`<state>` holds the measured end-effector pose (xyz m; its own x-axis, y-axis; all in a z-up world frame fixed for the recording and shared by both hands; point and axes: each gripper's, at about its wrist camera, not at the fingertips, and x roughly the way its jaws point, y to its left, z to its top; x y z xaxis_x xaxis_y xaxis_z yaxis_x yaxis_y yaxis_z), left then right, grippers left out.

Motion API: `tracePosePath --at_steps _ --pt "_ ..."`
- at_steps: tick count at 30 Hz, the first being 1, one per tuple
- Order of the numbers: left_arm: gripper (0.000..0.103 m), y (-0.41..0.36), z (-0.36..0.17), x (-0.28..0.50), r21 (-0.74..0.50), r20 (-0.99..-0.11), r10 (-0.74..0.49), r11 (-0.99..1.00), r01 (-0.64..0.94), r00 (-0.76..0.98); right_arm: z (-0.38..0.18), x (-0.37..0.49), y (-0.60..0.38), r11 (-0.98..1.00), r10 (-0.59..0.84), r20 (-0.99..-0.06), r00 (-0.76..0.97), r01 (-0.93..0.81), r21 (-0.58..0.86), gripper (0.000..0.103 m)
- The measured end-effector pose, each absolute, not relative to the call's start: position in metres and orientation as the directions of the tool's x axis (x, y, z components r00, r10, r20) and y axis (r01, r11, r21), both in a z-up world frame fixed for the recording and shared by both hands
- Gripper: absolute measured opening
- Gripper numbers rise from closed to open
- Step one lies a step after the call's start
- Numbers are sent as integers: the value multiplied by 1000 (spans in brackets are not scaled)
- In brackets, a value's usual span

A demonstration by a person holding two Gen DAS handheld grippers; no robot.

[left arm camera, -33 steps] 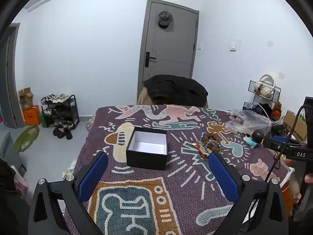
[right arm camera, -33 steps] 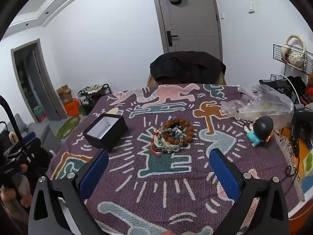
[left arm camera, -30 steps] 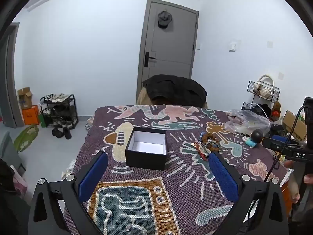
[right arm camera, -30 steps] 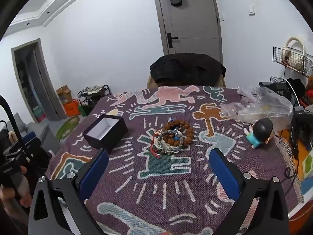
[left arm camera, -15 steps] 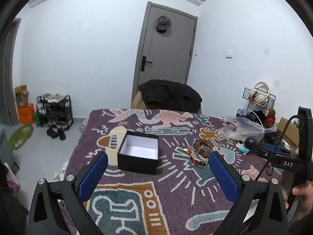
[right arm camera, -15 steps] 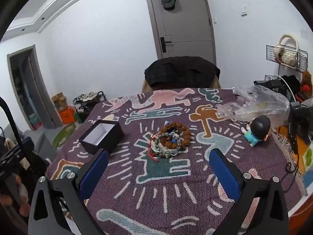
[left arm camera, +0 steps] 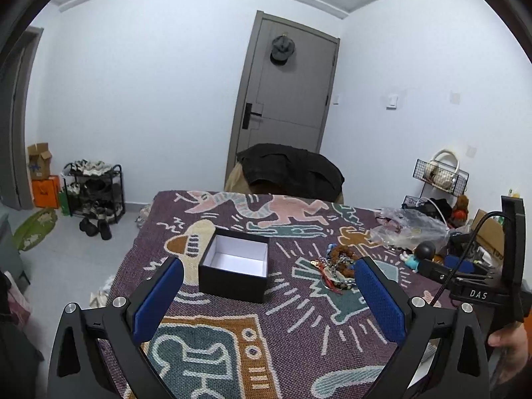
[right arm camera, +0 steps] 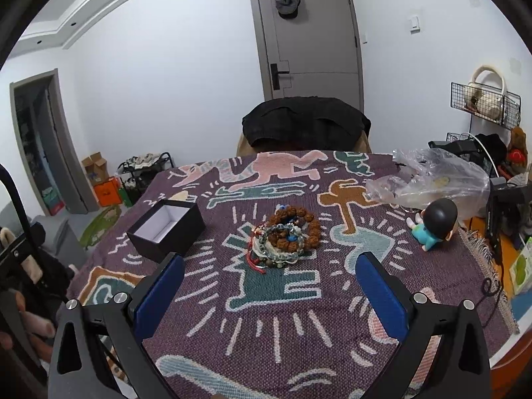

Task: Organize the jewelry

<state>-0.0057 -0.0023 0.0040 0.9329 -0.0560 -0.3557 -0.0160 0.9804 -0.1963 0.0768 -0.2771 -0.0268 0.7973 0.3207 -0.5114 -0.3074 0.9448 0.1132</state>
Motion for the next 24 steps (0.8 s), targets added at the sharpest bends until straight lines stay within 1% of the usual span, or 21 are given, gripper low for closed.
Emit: tracePosePath --at_steps 7,13,24 --pt "102 1 2 -2 -225 -391 -59 974 -34 919 -27 78 -278 941 334 -515 789 -315 128 103" --pt "102 0 1 -3 -185 -397 -25 981 -53 917 -27 78 -279 942 330 -517 790 -308 132 103" --pt "103 -5 1 -2 -147 -407 -21 988 -42 913 -28 78 -277 941 330 -523 786 -316 120 103"
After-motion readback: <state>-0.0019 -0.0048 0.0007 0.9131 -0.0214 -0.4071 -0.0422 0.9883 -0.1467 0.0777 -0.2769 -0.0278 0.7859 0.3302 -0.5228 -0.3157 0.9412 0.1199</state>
